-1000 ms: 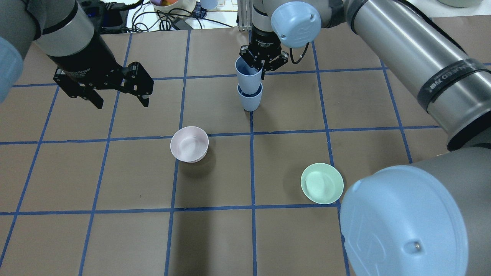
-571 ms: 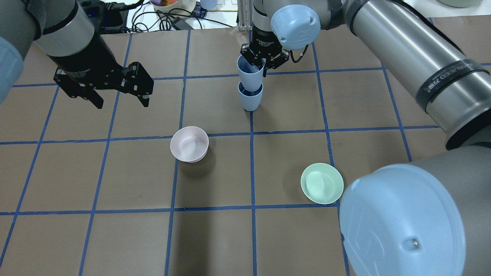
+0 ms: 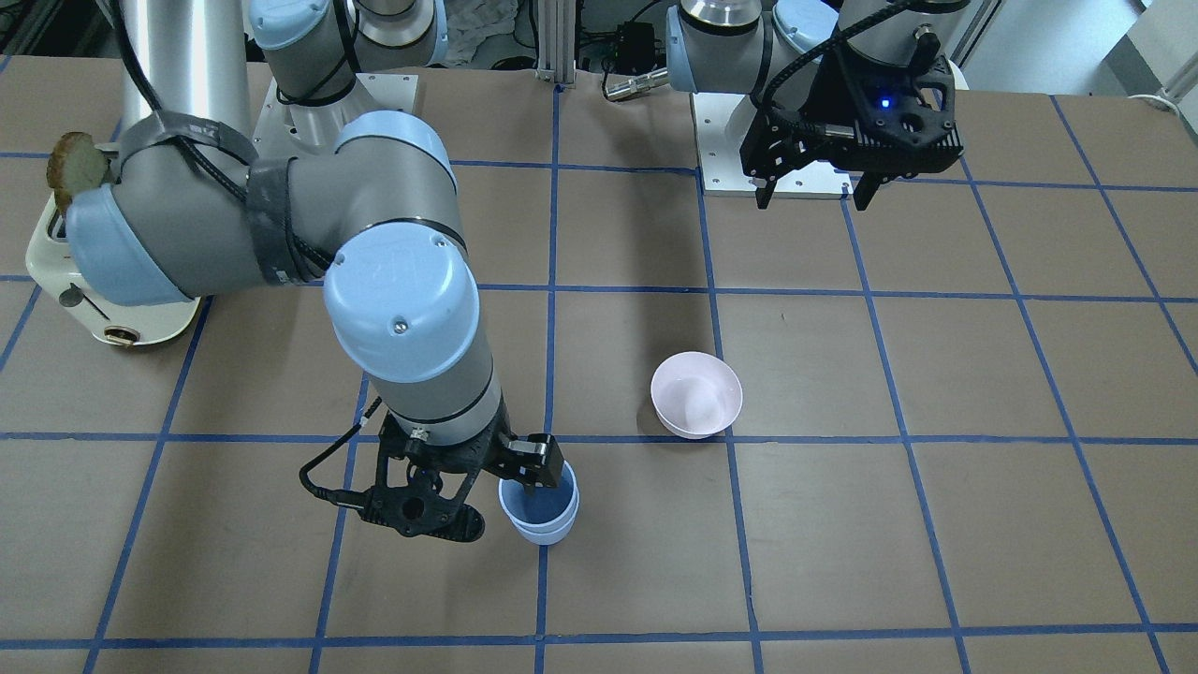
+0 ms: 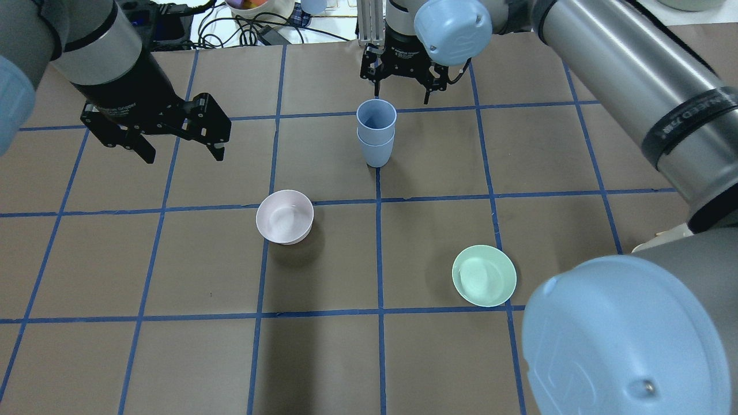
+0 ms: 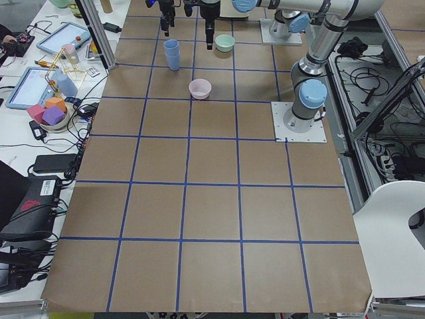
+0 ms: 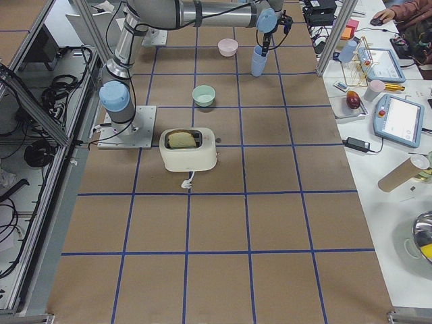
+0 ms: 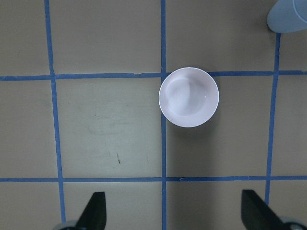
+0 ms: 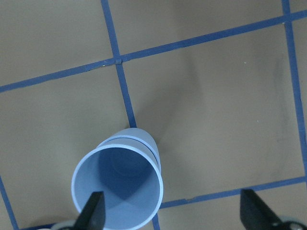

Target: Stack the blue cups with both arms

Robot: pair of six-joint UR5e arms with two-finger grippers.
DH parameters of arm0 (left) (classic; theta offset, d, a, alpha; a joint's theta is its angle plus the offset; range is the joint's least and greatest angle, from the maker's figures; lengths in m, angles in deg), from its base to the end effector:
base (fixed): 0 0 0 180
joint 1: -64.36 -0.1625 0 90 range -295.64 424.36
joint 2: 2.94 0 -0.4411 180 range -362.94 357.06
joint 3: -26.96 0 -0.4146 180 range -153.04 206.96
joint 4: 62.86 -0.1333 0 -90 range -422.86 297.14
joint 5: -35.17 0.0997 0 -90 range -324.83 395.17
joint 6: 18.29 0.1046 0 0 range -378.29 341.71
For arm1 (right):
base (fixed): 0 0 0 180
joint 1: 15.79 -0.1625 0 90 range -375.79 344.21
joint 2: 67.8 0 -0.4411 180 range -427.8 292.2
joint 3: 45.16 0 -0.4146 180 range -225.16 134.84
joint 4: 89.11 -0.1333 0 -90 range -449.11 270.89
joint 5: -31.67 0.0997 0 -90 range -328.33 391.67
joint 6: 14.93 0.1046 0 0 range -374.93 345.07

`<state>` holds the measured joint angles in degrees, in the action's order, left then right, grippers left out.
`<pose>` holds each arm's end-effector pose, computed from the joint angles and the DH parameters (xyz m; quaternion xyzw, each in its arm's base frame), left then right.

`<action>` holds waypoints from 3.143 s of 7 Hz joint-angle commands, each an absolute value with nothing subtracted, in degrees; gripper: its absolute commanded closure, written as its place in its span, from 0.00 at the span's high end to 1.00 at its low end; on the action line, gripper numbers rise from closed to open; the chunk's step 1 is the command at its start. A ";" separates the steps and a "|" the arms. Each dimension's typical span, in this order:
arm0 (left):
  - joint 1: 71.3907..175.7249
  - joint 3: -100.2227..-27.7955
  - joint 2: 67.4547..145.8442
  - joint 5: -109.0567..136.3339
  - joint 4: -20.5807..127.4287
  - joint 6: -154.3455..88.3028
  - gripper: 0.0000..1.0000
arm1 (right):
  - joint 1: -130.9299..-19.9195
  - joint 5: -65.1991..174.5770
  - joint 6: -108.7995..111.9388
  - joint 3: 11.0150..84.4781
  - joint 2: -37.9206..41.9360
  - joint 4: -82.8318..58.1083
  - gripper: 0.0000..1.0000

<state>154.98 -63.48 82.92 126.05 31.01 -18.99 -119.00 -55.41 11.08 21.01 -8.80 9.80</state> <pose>-0.1369 -0.4798 0.5243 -0.0007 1.0000 0.0014 0.0077 0.3044 -0.6901 0.3875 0.1110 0.9934 -0.0057 0.0291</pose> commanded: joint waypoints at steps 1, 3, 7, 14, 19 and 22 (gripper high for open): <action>154.98 -63.48 82.92 126.05 31.01 -18.99 1.00 | -114.69 -55.35 4.46 21.55 -1.74 2.68 1.00; 154.98 -63.48 82.92 126.05 31.01 -18.99 1.00 | -110.99 -55.34 -8.72 21.64 3.63 -3.30 1.00; 154.98 -63.48 82.92 126.05 31.01 -18.99 1.00 | -109.57 -57.26 -12.21 29.07 10.86 -7.03 1.00; 154.98 -63.48 82.84 126.05 31.01 -18.99 1.00 | -109.58 -60.62 -11.68 37.09 15.25 -2.54 1.00; 154.98 -63.48 82.84 126.05 31.01 -18.99 1.00 | -107.99 -60.53 -12.29 37.37 19.11 -6.78 1.00; 154.98 -63.48 83.27 125.96 30.75 -19.08 1.00 | -107.46 -59.48 -13.08 37.11 19.83 -8.51 1.00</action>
